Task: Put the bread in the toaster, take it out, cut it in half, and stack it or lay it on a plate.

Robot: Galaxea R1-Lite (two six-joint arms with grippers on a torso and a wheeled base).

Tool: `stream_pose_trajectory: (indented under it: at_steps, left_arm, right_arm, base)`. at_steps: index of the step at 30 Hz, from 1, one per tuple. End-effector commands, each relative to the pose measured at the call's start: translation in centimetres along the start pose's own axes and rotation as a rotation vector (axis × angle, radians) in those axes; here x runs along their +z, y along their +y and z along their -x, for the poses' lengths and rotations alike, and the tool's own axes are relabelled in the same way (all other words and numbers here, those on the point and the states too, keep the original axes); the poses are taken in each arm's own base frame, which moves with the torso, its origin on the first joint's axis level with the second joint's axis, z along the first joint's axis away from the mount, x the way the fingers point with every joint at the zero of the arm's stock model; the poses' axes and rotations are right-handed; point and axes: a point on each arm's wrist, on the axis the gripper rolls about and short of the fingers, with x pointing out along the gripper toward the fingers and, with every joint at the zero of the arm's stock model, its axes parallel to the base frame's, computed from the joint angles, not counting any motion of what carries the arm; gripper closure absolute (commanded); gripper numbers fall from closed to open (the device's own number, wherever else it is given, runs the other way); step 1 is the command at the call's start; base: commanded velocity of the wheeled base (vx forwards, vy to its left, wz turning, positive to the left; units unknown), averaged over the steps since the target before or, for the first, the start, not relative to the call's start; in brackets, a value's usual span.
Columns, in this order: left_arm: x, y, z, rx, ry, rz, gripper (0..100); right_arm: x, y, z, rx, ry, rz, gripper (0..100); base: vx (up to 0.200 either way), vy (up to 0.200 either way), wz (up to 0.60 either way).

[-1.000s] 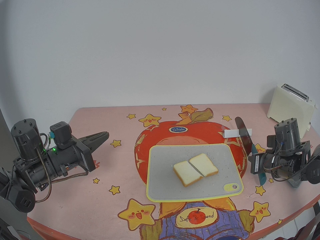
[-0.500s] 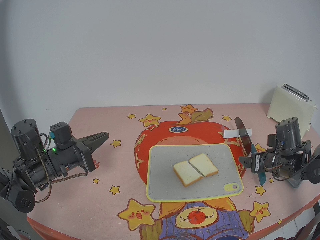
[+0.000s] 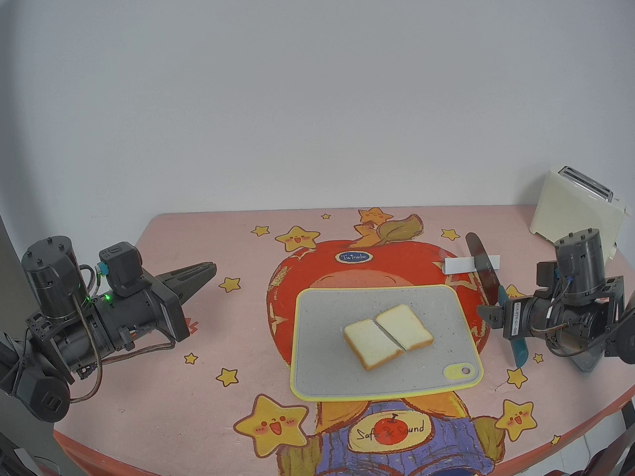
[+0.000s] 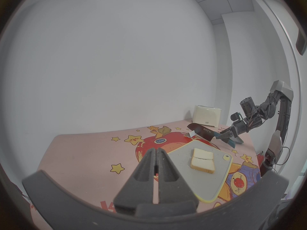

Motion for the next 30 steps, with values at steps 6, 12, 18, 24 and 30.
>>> stream_pose_trajectory:
  at_steps: [6, 12, 18, 24, 30]
  left_arm:
    - [-0.2, -0.1, 0.1, -0.003, 0.008, 0.001, 100]
    - [0.0, -0.1, 0.3, -0.003, 0.000, -0.001, 100]
    - [-0.1, -0.1, 0.2, -0.003, 0.002, -0.001, 100]
    - [0.0, -0.1, 0.2, -0.003, 0.000, -0.003, 100]
    - [-0.2, -0.1, 0.1, -0.004, 0.009, 0.000, 100]
  right_arm:
    - [1.9, -0.5, 5.8, 0.092, -0.199, 0.023, 0]
    - [1.7, 1.5, 7.8, 0.221, -0.237, 0.067, 0]
    - [1.1, 3.0, 6.8, 0.249, -0.189, 0.076, 0]
    - [0.6, 3.9, 5.7, 0.254, -0.144, 0.095, 0]
    - [0.1, 5.4, 4.2, 0.255, -0.089, 0.113, 0]
  base:
    - [0.000, 0.000, 0.00]
    - [0.000, 0.000, 0.00]
    - [0.000, 0.000, 0.00]
    - [0.000, 0.000, 0.00]
    - [0.000, 0.000, 0.00]
